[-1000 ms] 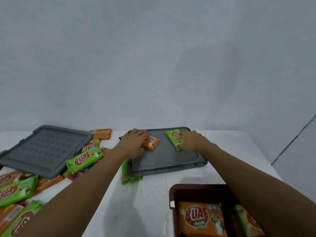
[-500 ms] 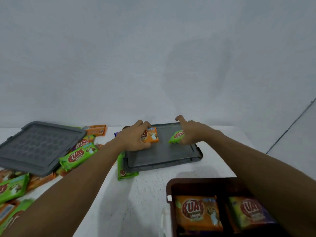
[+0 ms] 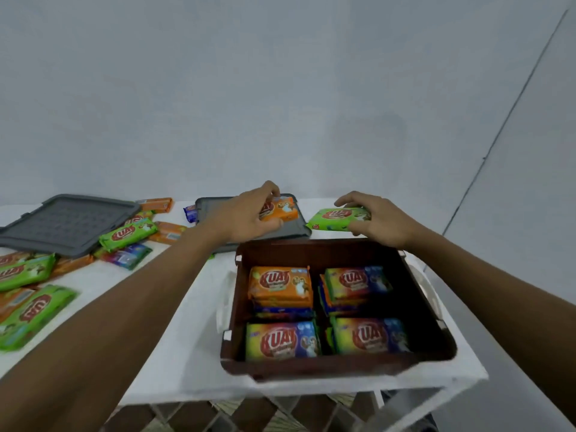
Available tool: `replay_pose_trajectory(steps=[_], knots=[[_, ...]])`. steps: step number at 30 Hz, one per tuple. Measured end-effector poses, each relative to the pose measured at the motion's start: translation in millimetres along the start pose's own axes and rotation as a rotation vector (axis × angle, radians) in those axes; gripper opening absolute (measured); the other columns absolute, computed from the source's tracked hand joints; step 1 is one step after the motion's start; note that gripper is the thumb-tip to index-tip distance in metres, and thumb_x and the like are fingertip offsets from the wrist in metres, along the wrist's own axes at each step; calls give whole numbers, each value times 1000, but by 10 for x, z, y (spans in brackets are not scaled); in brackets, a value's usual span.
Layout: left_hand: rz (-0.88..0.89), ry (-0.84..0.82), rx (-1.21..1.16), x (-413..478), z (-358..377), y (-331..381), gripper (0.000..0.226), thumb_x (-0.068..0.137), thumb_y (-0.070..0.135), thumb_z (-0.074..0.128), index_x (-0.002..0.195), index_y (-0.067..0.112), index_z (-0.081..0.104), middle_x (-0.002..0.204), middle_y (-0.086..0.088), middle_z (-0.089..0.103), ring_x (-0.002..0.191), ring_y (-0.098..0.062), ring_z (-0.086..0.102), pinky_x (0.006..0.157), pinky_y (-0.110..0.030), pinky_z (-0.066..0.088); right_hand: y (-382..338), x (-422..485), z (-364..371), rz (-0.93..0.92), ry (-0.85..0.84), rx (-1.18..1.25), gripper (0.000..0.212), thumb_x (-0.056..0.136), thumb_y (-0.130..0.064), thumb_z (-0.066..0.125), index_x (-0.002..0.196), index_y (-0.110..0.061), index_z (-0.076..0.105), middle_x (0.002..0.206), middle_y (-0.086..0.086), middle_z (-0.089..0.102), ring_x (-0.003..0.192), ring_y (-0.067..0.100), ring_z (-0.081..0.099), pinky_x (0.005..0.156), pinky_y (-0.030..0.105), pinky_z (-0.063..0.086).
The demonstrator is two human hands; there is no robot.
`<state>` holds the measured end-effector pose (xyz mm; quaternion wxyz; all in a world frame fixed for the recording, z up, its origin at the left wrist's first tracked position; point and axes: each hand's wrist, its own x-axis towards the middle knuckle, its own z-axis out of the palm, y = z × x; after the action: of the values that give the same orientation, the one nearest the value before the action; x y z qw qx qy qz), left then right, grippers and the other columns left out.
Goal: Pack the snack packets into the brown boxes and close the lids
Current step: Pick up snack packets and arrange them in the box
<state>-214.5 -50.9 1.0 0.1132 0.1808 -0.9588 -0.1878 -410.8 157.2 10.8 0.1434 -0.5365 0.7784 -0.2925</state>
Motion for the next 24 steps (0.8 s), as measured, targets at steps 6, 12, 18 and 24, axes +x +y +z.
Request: replay_pose_trajectory(steps=[6,12,18,24], knots=[[71,-45,126,-347,185,439,58,68,51,64,118,29,43,111,2,58,93,-17,55,80,-38,50,93,-444,23,-86,-81,19,48,67,-25,70,112,-36,58,116,-8,55,100,11,59,73,23,50],[179,-31,258,-575,360,520,54,75,52,59,121,31,42,116,6,51,98,-14,50,78,-37,48,222,-641,60,-127,-135,-83,52,64,-29,70,114,-37,56,115,-12,52,106,10,49,87,32,48],[199,-132,432,-647,514,487,55,80,53,64,124,25,50,126,5,44,108,-12,46,85,-33,48,320,-690,261,-179,-65,-722,51,77,-48,66,126,-38,58,133,-6,34,123,17,27,97,41,27],[176,-164,485,-624,540,494,65,78,53,70,130,23,44,129,3,44,117,-15,44,90,-33,46,252,-658,356,-231,-101,-777,60,77,-55,69,127,-29,46,125,-5,49,116,16,46,96,35,35]])
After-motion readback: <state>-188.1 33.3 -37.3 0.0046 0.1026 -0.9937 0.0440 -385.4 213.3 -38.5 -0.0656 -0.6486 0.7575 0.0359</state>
